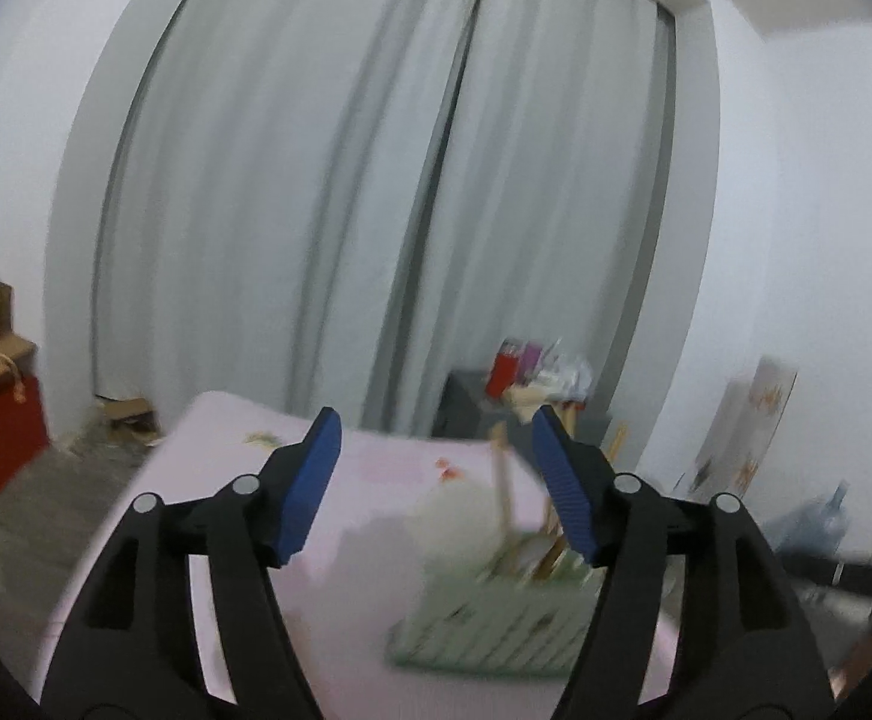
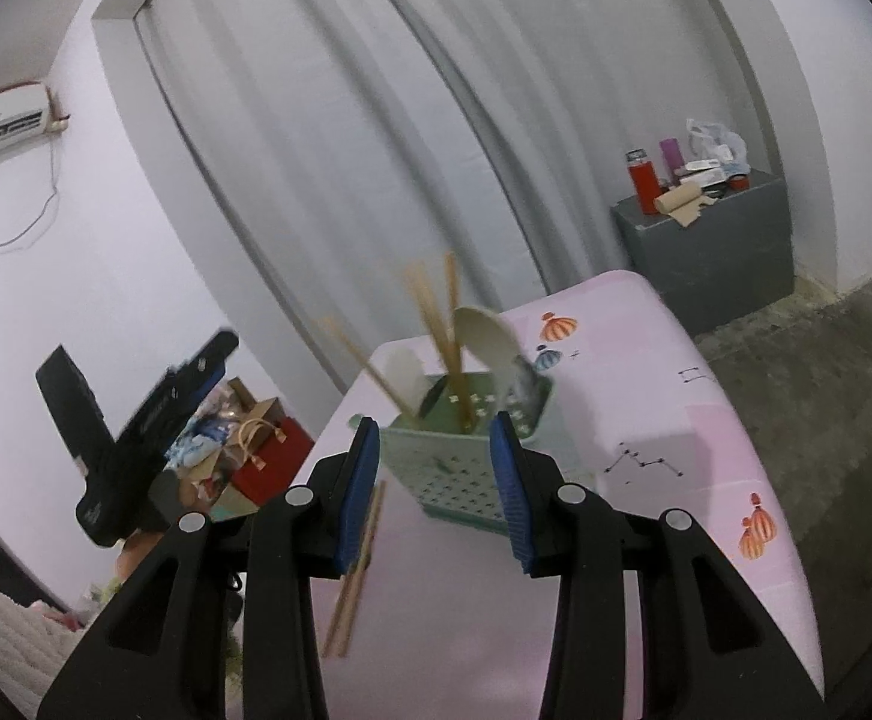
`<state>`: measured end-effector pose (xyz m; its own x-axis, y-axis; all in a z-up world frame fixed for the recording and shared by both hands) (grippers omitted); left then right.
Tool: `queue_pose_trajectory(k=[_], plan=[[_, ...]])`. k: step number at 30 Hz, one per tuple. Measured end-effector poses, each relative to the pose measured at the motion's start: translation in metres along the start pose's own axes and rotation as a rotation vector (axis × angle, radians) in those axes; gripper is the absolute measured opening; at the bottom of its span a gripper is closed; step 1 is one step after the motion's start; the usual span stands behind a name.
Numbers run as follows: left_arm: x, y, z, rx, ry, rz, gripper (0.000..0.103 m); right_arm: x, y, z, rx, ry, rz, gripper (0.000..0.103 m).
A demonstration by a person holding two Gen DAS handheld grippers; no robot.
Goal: Organize utensils
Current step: 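Lower the left gripper to the chopsticks on the table and close on one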
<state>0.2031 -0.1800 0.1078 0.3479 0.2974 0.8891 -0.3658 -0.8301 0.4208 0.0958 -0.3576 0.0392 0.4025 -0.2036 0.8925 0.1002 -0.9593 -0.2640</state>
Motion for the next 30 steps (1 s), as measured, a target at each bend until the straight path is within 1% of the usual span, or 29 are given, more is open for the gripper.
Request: queue_pose_trajectory(k=[2,4,6,8,9,10,11,12,14,17,21,25,28,30], plan=[[-0.005,-0.019,-0.012,0.051,-0.039,0.029,0.064,-0.003,-0.008,0.001,0.018,-0.009,-0.003,0.038],[-0.014,-0.04,-0.018,0.112,-0.098,0.041,0.065,-0.01,-0.018,0.007,0.042,-0.038,0.003,0.038],[-0.032,-0.059,-0.015,0.169,-0.199,0.045,0.065,-0.02,-0.026,0.016,0.062,-0.077,0.011,0.038],[-0.06,-0.081,-0.005,0.255,-0.326,0.062,0.065,-0.031,-0.035,0.027,0.082,-0.123,0.022,0.038],[-0.075,-0.09,0.0,0.285,-0.383,0.075,0.065,-0.037,-0.039,0.032,0.092,-0.142,0.027,0.038],[-0.086,-0.096,0.003,0.304,-0.418,0.08,0.063,-0.042,-0.043,0.036,0.098,-0.159,0.031,0.038],[-0.096,-0.102,0.007,0.321,-0.453,0.082,0.06,-0.047,-0.047,0.04,0.103,-0.182,0.036,0.038],[-0.11,-0.109,0.01,0.331,-0.498,0.075,0.054,-0.051,-0.049,0.043,0.107,-0.197,0.039,0.038],[-0.129,-0.12,0.013,0.324,-0.567,0.031,0.044,-0.058,-0.055,0.047,0.113,-0.22,0.042,0.038],[-0.147,-0.129,0.014,0.301,-0.623,-0.037,0.037,-0.069,-0.065,0.051,0.117,-0.251,0.036,0.038],[-0.166,-0.124,0.012,0.263,-0.661,-0.074,0.032,-0.085,-0.076,0.063,0.123,-0.303,0.028,0.038],[-0.175,-0.121,0.011,0.241,-0.687,-0.086,0.031,-0.096,-0.088,0.07,0.135,-0.338,0.013,0.038],[-0.188,-0.12,0.014,0.245,-0.717,-0.067,0.03,-0.099,-0.092,0.075,0.139,-0.354,0.007,0.038],[-0.194,-0.122,0.016,0.251,-0.724,-0.067,0.026,-0.102,-0.095,0.077,0.136,-0.364,0.0,0.038]])
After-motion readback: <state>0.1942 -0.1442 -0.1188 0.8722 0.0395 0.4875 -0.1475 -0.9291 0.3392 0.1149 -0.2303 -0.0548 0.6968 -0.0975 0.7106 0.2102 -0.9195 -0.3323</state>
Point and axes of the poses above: each gripper's, at about its wrist camera, not at the fingertips, and z roughly the way its jaws point, y to its right, x to its top, the point moved 8 cm from there along z, roughly the way its jaws point, and after that the axes turned 13 degrees about -z, right-handed, at the moved point
